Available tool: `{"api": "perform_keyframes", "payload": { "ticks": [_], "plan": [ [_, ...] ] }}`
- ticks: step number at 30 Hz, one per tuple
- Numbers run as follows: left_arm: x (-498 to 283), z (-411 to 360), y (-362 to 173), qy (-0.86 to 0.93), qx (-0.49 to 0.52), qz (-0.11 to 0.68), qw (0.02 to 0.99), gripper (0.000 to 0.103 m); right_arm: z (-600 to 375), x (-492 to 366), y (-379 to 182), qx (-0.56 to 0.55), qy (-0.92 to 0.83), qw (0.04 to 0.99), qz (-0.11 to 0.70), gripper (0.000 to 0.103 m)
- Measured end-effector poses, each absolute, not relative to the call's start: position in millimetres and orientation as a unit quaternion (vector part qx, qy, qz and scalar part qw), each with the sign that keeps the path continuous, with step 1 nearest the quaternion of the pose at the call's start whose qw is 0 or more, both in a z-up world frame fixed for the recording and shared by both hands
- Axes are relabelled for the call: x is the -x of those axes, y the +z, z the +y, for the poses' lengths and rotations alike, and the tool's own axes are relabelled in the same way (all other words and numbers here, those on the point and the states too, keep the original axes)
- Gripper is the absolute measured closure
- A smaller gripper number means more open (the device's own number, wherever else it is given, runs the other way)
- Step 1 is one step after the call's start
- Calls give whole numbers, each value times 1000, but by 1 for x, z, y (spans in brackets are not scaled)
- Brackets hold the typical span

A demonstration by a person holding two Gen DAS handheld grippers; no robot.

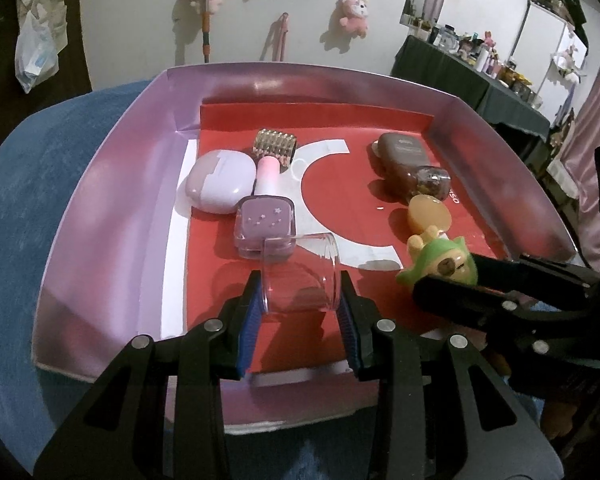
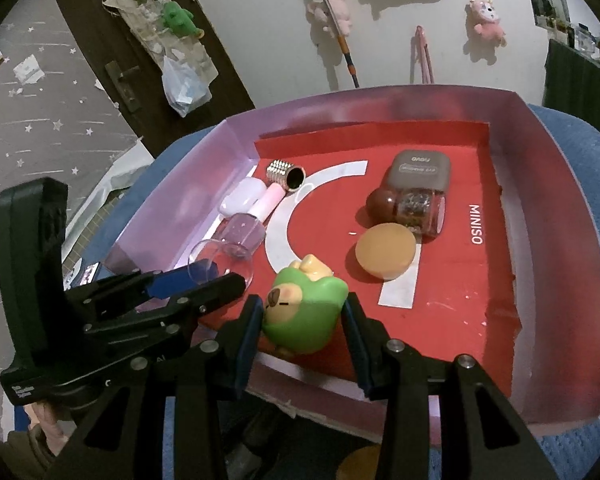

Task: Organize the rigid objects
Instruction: 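Carry the clear cup and green bear figure into the red tray with both tools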

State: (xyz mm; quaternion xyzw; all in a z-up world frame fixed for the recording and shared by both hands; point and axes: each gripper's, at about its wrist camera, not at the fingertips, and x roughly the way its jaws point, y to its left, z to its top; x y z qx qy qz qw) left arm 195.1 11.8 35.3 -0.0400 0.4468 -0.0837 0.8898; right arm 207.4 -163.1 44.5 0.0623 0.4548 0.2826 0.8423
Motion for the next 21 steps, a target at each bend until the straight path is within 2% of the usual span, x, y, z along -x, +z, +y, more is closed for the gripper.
{"api": "perform_keyframes", "payload": {
  "ticks": [21],
  "plan": [
    [-212,14,33,-73,44,442,893,70,-157,-218,40,-35,244,861,445,59]
  ]
}}
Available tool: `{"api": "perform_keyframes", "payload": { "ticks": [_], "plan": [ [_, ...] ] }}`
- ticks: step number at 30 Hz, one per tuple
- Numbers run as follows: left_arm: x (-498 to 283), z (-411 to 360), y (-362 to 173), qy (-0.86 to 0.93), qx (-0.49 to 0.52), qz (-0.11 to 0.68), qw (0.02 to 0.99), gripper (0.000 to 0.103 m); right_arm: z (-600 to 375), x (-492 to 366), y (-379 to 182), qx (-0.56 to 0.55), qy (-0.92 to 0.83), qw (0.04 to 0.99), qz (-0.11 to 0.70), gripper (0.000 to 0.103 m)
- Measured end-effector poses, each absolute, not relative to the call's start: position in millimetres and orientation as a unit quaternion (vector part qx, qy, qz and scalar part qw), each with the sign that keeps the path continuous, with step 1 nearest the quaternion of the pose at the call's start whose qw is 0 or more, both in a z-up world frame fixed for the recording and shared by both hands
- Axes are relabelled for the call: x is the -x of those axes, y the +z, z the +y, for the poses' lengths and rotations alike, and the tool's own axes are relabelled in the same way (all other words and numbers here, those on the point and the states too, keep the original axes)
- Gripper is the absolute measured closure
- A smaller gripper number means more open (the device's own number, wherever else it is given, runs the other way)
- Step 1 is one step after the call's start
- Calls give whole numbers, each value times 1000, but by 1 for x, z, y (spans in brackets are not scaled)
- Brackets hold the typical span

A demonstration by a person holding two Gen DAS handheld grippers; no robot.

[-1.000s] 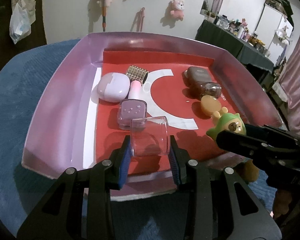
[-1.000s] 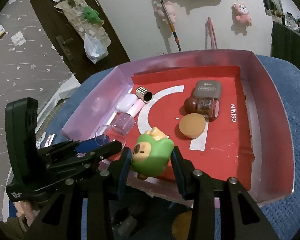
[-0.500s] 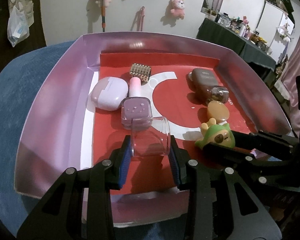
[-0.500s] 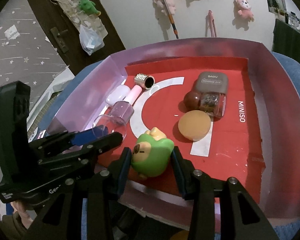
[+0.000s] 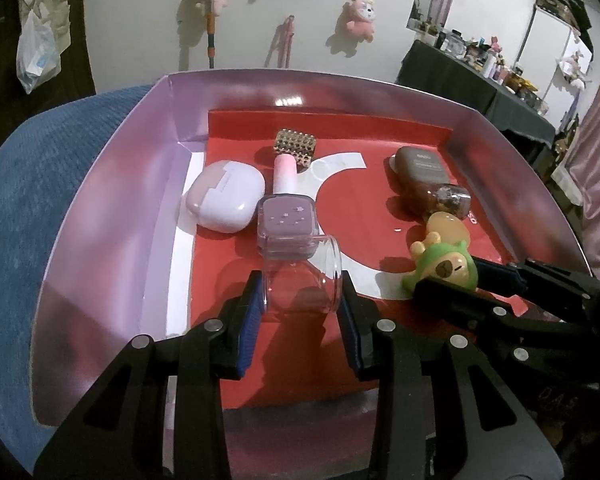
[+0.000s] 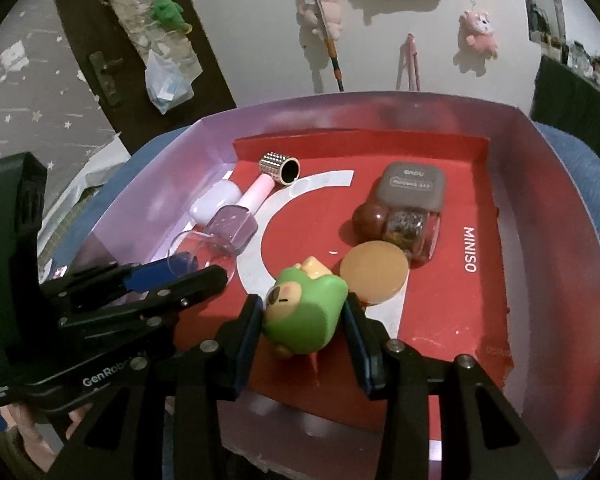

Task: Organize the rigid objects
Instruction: 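Carry the clear cup and green bear figure into the red tray with both tools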

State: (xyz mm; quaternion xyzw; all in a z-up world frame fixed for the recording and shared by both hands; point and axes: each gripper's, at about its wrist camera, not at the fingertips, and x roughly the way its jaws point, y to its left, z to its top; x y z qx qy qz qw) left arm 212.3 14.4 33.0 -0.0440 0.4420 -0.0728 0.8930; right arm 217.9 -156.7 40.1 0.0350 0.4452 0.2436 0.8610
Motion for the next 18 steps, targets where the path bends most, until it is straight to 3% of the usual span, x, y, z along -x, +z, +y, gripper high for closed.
{"api": "perform_keyframes", "payload": {
  "ticks": [18],
  "plan": [
    [-216,16,31,-71,49,443,892,67,-152,-220,34,-28,227,865,447,60]
  ]
}}
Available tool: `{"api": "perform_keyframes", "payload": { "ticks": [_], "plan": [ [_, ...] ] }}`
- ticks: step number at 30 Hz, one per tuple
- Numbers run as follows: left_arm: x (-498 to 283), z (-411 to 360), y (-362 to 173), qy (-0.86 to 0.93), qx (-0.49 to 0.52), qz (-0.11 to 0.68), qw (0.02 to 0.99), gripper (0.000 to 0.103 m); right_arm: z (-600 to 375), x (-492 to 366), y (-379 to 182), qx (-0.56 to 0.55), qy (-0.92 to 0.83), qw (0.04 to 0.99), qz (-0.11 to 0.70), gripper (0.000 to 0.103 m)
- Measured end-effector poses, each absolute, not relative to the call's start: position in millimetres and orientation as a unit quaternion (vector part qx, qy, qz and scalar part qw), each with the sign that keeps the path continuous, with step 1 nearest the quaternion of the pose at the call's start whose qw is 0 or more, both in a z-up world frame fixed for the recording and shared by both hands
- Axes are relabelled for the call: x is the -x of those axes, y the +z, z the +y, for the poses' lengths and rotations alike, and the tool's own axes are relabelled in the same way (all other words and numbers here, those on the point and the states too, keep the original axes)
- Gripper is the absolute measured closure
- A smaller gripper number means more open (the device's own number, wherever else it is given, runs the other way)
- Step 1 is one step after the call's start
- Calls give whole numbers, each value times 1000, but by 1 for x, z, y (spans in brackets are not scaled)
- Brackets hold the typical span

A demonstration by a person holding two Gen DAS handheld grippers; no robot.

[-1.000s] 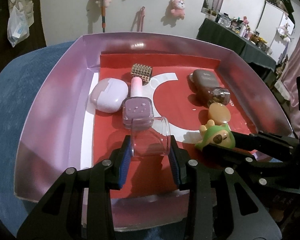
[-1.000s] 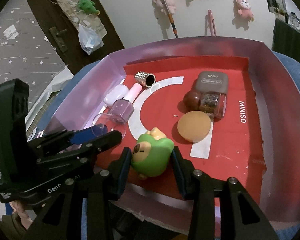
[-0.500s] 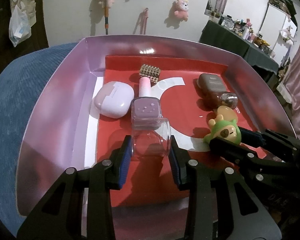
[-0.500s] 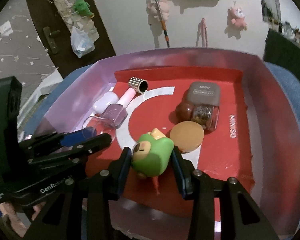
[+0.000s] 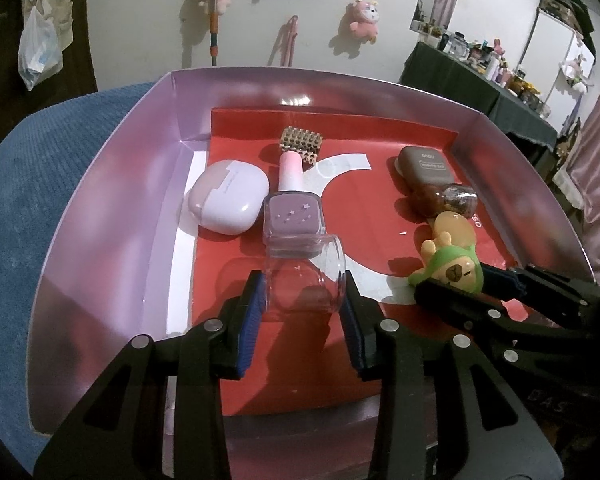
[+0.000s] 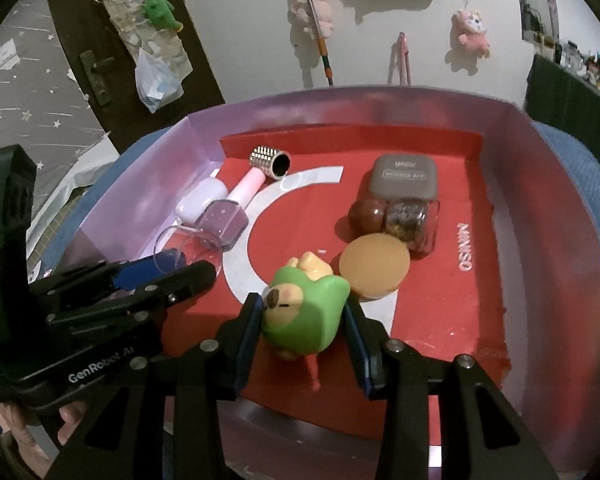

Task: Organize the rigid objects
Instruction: 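Carry the clear cup and green bear figure into the red tray with both tools, then open both tools to release the cup and bear figure in the tray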

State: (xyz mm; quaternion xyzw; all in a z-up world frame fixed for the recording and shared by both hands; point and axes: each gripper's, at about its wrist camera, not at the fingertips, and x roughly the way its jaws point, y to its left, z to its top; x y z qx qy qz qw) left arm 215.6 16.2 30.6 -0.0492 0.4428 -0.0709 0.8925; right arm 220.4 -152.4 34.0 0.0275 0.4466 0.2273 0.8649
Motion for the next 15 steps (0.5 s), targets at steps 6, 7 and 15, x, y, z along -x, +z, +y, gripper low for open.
{"api": "perform_keyframes", "payload": {
  "ticks": [6,7,15],
  "plan": [
    [-217,17,30,-71,50,443,892,67,-152,-221,33,-27,227,866,445,60],
    [-217,17,30,-71,50,443,892,67,-151,-221,33,-26,227,866,445,60],
    [-219,17,29,-65,45,443,893,67,-152,-221,33,-27,227,866,445,60]
  ]
}}
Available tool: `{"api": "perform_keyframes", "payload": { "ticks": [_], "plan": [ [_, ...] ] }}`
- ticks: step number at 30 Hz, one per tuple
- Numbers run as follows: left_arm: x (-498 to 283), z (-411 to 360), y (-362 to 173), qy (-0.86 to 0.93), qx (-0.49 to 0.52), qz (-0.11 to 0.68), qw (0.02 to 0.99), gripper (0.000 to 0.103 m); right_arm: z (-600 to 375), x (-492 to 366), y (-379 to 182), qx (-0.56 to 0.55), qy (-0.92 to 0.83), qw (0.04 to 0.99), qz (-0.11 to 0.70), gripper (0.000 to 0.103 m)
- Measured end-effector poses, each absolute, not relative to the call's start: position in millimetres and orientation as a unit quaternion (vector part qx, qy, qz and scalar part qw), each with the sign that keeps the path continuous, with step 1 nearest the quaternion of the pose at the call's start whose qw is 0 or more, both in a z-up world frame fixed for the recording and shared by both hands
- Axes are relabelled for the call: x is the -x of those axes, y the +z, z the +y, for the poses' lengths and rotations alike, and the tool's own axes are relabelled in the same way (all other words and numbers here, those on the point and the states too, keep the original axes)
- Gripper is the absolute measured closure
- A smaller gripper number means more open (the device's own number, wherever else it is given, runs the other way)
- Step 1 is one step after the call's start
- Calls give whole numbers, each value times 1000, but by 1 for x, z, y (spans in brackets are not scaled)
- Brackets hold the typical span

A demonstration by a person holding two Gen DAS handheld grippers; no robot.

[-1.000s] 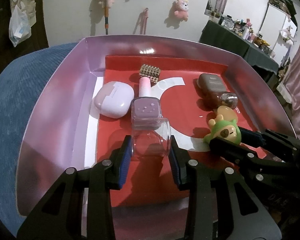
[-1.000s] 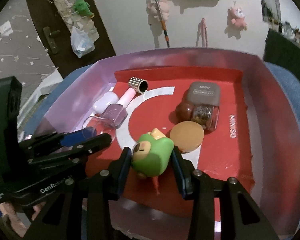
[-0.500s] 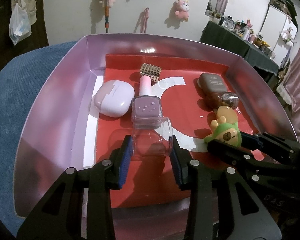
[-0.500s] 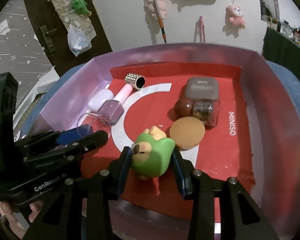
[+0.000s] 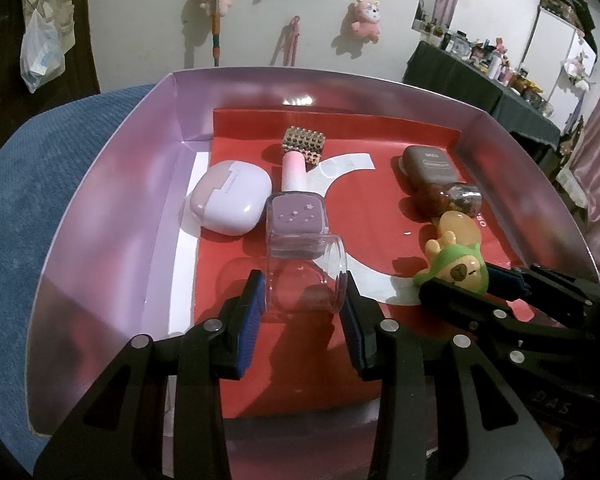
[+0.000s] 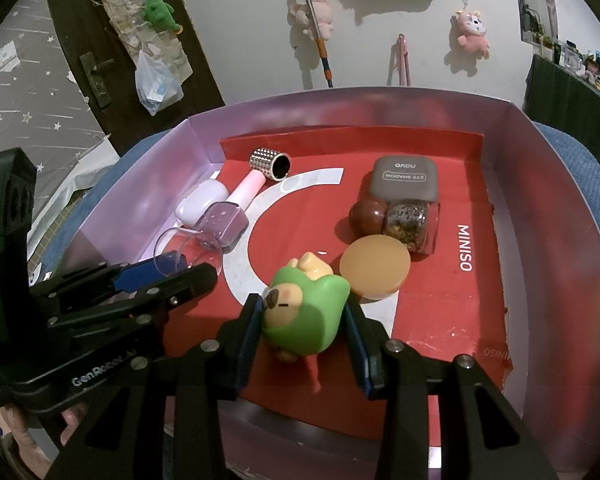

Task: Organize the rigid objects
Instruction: 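Open both tools to release the cup and bear figure in the tray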

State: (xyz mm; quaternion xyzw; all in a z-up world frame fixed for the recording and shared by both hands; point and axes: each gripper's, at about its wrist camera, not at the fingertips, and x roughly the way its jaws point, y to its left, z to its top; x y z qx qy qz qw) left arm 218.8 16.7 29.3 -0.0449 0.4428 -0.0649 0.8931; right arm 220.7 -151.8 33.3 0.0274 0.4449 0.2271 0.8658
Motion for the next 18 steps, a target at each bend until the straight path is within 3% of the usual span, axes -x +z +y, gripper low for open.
{"api": "perform_keyframes", "payload": {
  "ticks": [15,18],
  "plan": [
    [-220,16,30,-65,46,444,893,67,-154,-221,35,-33,229,865,445,60],
    [-219,16,31,-69,49,443,893,60,-155,-221,36,-32,230,865,445,60]
  ]
}}
